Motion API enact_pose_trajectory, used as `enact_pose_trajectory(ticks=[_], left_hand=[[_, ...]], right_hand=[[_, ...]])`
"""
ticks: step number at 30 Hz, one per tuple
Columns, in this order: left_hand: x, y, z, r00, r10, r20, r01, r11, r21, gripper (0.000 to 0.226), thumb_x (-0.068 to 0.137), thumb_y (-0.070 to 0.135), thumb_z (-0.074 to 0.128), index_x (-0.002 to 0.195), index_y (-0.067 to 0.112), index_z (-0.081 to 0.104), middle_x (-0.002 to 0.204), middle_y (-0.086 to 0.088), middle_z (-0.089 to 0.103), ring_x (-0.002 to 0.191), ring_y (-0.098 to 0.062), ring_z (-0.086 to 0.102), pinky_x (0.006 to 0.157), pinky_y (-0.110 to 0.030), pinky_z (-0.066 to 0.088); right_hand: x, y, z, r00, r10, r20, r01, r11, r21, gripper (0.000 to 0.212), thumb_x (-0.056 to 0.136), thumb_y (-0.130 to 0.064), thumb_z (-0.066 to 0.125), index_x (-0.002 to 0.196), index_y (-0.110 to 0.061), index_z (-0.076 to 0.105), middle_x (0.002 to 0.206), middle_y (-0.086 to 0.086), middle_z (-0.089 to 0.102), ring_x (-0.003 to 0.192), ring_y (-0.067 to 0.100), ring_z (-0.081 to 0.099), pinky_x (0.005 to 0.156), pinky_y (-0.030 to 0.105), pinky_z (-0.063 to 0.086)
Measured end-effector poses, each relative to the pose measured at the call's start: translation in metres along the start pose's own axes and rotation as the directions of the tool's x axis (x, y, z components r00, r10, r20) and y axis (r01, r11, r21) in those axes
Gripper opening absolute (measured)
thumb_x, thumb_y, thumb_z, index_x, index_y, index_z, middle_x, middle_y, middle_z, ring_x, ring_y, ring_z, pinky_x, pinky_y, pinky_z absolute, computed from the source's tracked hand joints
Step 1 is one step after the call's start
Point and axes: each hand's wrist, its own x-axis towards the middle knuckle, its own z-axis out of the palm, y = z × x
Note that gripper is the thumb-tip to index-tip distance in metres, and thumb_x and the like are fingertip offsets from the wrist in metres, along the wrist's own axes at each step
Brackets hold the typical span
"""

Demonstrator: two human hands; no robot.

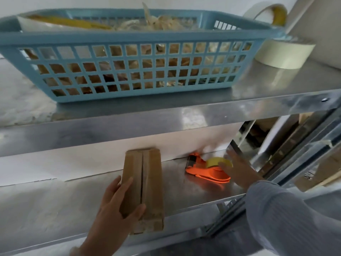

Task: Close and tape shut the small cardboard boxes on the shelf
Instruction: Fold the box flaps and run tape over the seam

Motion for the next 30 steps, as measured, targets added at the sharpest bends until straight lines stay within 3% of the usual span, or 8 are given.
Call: enact_pose_trajectory(ticks=[3, 7, 14, 18, 20, 23, 27, 30], left_hand=[[0.005, 0.009, -0.008, 0.999, 0.004, -0.049, -0.001, 0.999, 0.054, 0.073, 0.076, 0.056, 0.060, 0.142, 0.048, 0.028, 0.158, 0.017, 0.010, 0.143, -0.012, 0.021, 0.116, -0.041, 0.032], [0.011, 0.015, -0.014, 0.990, 0.081, -0.118, -0.068, 0.992, 0.110, 0.064, 0.076, 0.061, 0.053, 0.135, 0.054, 0.029, 0.158, 0.018, 0.015, 0.143, -0.010, 0.021, 0.112, -0.039, 0.030], [0.009, 0.029, -0.009, 0.931, 0.301, -0.208, -0.282, 0.952, 0.119, 0.052, 0.091, 0.058, 0.052, 0.138, 0.037, 0.045, 0.146, 0.014, 0.036, 0.133, 0.008, 0.030, 0.104, -0.023, 0.032], [0.004, 0.057, 0.003, 0.891, 0.430, -0.146, -0.435, 0.901, 0.004, 0.029, 0.089, 0.045, 0.057, 0.116, 0.041, 0.065, 0.116, 0.026, 0.058, 0.112, 0.006, 0.055, 0.093, -0.007, 0.039], [0.002, 0.084, 0.014, 0.954, 0.267, 0.135, -0.223, 0.935, -0.274, 0.022, 0.092, 0.039, 0.061, 0.112, 0.047, 0.066, 0.106, 0.022, 0.068, 0.101, 0.002, 0.064, 0.082, -0.008, 0.046], [0.010, 0.117, 0.040, 0.864, -0.013, 0.503, 0.259, 0.869, -0.422, 0.035, 0.096, 0.036, 0.059, 0.131, 0.036, 0.051, 0.112, 0.011, 0.070, 0.104, -0.004, 0.065, 0.089, -0.020, 0.053], [0.025, 0.139, 0.065, 0.810, -0.077, 0.582, 0.517, 0.565, -0.644, 0.032, 0.095, 0.038, 0.059, 0.123, 0.022, 0.060, 0.110, -0.006, 0.073, 0.104, -0.024, 0.069, 0.093, -0.042, 0.055], [0.029, 0.142, 0.073, 0.835, -0.152, 0.529, 0.529, 0.484, -0.697, 0.030, 0.090, 0.034, 0.067, 0.114, 0.016, 0.065, 0.103, -0.011, 0.073, 0.094, -0.024, 0.071, 0.073, -0.035, 0.057]], right_hand=[[-0.003, 0.005, 0.009, 0.998, -0.015, 0.053, 0.017, 0.999, -0.031, 0.077, 0.082, -0.049, 0.072, 0.145, -0.024, 0.036, 0.144, 0.002, 0.042, 0.130, 0.023, 0.044, 0.107, 0.038, 0.036], [-0.009, 0.005, 0.020, 1.000, -0.019, -0.011, 0.018, 0.998, -0.055, 0.049, 0.084, -0.037, 0.073, 0.122, -0.016, 0.050, 0.115, 0.006, 0.056, 0.101, 0.024, 0.055, 0.092, 0.040, 0.046], [-0.044, -0.006, 0.033, 0.995, 0.075, -0.069, -0.069, 0.994, 0.089, 0.046, 0.093, -0.034, 0.060, 0.125, -0.012, 0.036, 0.112, 0.009, 0.054, 0.102, 0.030, 0.057, 0.091, 0.047, 0.048], [-0.077, -0.023, 0.039, 0.972, 0.011, -0.234, 0.024, 0.989, 0.147, 0.050, 0.091, -0.036, 0.061, 0.127, -0.009, 0.041, 0.113, 0.005, 0.052, 0.100, 0.023, 0.054, 0.090, 0.042, 0.050], [-0.096, -0.036, 0.044, 0.916, -0.102, -0.388, 0.145, 0.986, 0.081, 0.037, 0.088, -0.021, 0.068, 0.115, -0.008, 0.048, 0.108, 0.003, 0.052, 0.099, 0.022, 0.052, 0.086, 0.035, 0.045], [-0.111, -0.050, 0.054, 0.780, -0.245, -0.576, 0.287, 0.958, -0.018, 0.040, 0.075, -0.008, 0.075, 0.105, -0.007, 0.049, 0.099, 0.004, 0.054, 0.092, 0.030, 0.057, 0.079, 0.039, 0.050], [-0.126, -0.056, 0.062, 0.656, -0.421, -0.626, 0.420, 0.893, -0.160, 0.036, 0.080, -0.023, 0.068, 0.104, -0.010, 0.045, 0.100, 0.009, 0.056, 0.090, 0.029, 0.055, 0.079, 0.040, 0.052], [-0.136, -0.056, 0.071, 0.589, -0.508, -0.628, 0.481, 0.845, -0.232, 0.037, 0.083, -0.035, 0.057, 0.105, -0.006, 0.046, 0.100, 0.011, 0.053, 0.090, 0.028, 0.048, 0.084, 0.037, 0.044]])
